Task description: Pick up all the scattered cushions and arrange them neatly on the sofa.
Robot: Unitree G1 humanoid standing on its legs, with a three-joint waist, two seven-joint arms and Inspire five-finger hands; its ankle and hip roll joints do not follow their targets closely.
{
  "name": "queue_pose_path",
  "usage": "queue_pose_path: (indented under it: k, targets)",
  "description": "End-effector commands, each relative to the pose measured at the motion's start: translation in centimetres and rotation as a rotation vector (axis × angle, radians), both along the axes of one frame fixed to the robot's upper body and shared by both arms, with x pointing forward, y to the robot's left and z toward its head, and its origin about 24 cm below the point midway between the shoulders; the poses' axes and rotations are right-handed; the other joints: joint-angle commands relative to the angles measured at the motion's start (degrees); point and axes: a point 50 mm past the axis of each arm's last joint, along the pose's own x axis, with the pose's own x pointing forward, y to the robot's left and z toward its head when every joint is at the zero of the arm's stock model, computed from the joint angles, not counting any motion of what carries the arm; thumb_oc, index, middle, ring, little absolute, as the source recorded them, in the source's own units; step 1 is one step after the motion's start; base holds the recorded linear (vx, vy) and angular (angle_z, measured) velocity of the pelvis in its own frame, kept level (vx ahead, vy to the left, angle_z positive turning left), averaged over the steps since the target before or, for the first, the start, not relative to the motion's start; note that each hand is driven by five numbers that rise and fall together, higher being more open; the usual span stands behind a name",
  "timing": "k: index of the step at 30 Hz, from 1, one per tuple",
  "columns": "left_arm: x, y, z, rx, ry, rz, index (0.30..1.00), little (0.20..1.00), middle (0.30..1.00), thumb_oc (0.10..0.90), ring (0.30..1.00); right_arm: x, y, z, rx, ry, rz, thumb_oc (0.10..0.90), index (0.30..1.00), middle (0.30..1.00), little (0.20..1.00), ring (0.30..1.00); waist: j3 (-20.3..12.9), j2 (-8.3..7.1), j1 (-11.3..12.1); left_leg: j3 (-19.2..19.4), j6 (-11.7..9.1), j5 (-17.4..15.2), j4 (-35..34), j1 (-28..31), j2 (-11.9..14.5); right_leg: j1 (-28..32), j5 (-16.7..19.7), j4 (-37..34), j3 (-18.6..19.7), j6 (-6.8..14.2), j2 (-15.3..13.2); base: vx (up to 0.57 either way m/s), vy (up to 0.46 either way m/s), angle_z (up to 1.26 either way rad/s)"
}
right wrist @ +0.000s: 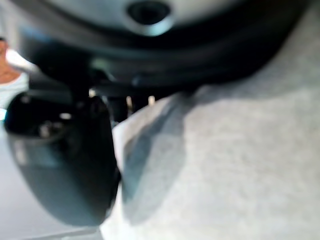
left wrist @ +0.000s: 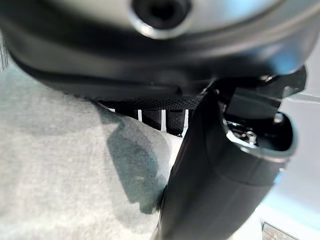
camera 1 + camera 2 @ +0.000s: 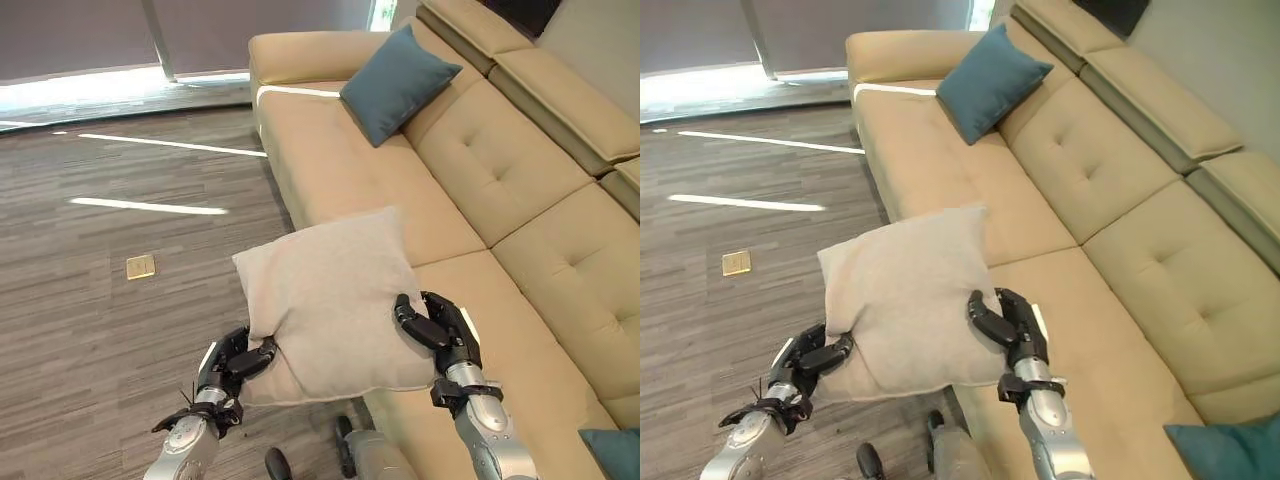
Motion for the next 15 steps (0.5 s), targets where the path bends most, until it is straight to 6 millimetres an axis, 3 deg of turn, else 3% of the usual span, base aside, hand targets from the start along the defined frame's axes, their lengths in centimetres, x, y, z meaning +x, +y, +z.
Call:
queue_pose_path:
  k: [1,2,4,6,7,9,10,11,12,14,15]
  targets:
    - [3.4,-5.5,5.8,-0.110,-0.360,-0.232,0.300,0.300,0.300,0.400,0.300,2.4,0.2,6.8,0.058,-0.380,0.035,0.400,0.300,0.300,0.300,0.300,-3.88,-0.10,-3.24,-5.89,-2.43,-4.44,0.17,1.74,-1.21,5.24,4.54,-7.21,-0.97,2.75,3.85,0.46,0.032,0.40]
    - [3.4,-5.8,5.9,-0.117,-0.363,-0.242,0.300,0.300,0.300,0.400,0.300,2.2,-0.1,6.6,0.058,-0.371,0.023,0.400,0.300,0.300,0.300,0.300,-4.10,0.07,-3.58,-6.38,-2.29,-5.15,0.34,2.63,-1.71,5.88,4.37,-7.73,-2.59,2.59,3.25,0.19,-0.012,0.57]
    - [3.4,-6.4,5.8,-0.135,-0.363,-0.254,0.300,0.300,0.300,0.400,0.300,1.7,-0.6,6.2,0.047,-0.357,0.004,0.400,0.300,0.300,0.300,0.300,-4.60,0.25,-4.43,-6.88,-2.29,-6.13,0.92,3.65,-2.09,6.96,3.82,-7.73,-1.56,1.85,3.31,0.24,-0.040,0.42]
    - [3.2,-6.8,5.7,-0.150,-0.358,-0.267,0.300,0.300,0.300,0.400,0.300,1.4,-1.4,6.1,0.032,-0.352,-0.019,0.400,0.300,0.300,0.300,0.300,-5.42,0.75,-5.43,-6.80,-3.69,-8.20,4.20,3.80,-1.74,8.68,2.91,-8.66,-1.67,0.81,2.68,0.30,-0.075,0.26]
    - [3.0,-7.2,5.6,-0.176,-0.353,-0.279,0.300,0.300,0.300,0.400,0.300,1.2,-1.8,6.1,0.024,-0.353,-0.032,0.400,0.300,0.300,0.300,0.300,-5.76,0.88,-6.33,-6.20,-5.98,-8.99,10.26,2.85,-0.85,10.80,2.42,-10.38,-1.54,-0.30,2.21,0.30,-0.124,0.27]
    - [2.8,-7.1,5.5,-0.182,-0.346,-0.272,0.300,0.300,0.300,0.400,0.300,1.2,-2.2,6.3,0.018,-0.356,-0.038,0.400,0.300,0.300,0.300,0.300,-5.12,0.50,-5.83,-6.01,-8.72,-6.38,21.88,-0.63,1.97,13.96,2.52,-12.62,-1.70,-1.71,2.15,0.18,-0.125,0.44]
    - [2.9,-7.1,5.5,-0.181,-0.346,-0.272,0.300,0.300,0.300,0.400,0.300,1.2,-2.2,6.3,0.019,-0.356,-0.038,0.400,0.300,0.300,0.300,0.300,-5.37,0.39,-5.92,-6.05,-8.71,-6.14,21.87,-1.00,1.84,13.67,2.70,-12.72,-1.73,-1.73,2.02,0.17,-0.164,0.19]
    - [2.9,-6.8,5.5,-0.180,-0.347,-0.258,0.300,0.300,0.300,0.400,0.300,1.2,-2.5,6.4,0.030,-0.361,-0.047,0.400,0.300,0.300,0.300,0.300,-4.62,-1.41,-4.50,-5.40,-9.24,-4.24,30.17,-5.02,3.98,17.03,2.23,-14.86,-1.67,-2.78,1.50,0.41,-0.021,-0.12]
    - [2.9,-6.5,5.7,-0.162,-0.350,-0.241,0.300,0.300,0.300,0.400,0.300,1.3,-2.1,6.4,0.024,-0.358,-0.038,0.400,0.300,0.300,0.300,0.300,-4.10,-1.70,-1.88,-12.35,-6.59,-6.83,20.09,-9.24,2.96,18.28,0.37,-13.72,2.86,-1.96,1.73,0.49,0.009,-0.15]
    - [2.8,-6.3,6.0,-0.168,-0.368,-0.220,0.300,0.300,0.300,0.400,0.300,1.3,-1.8,6.0,0.028,-0.341,-0.021,0.400,0.300,0.300,0.300,0.300,-3.88,-2.28,-0.45,-20.07,-7.71,-6.03,23.17,-11.52,1.47,18.95,-0.60,-12.04,7.56,-2.19,2.25,0.37,0.104,-1.62]
    - [2.8,-6.3,6.0,-0.168,-0.368,-0.220,0.300,0.300,0.300,0.400,0.300,1.3,-1.8,6.0,0.029,-0.341,-0.021,0.400,0.300,0.300,0.300,0.300,-4.04,-2.34,-0.51,-20.09,-7.72,-5.74,22.94,-11.65,1.39,18.74,-0.49,-12.07,7.54,-2.18,2.17,0.24,0.089,-2.12]
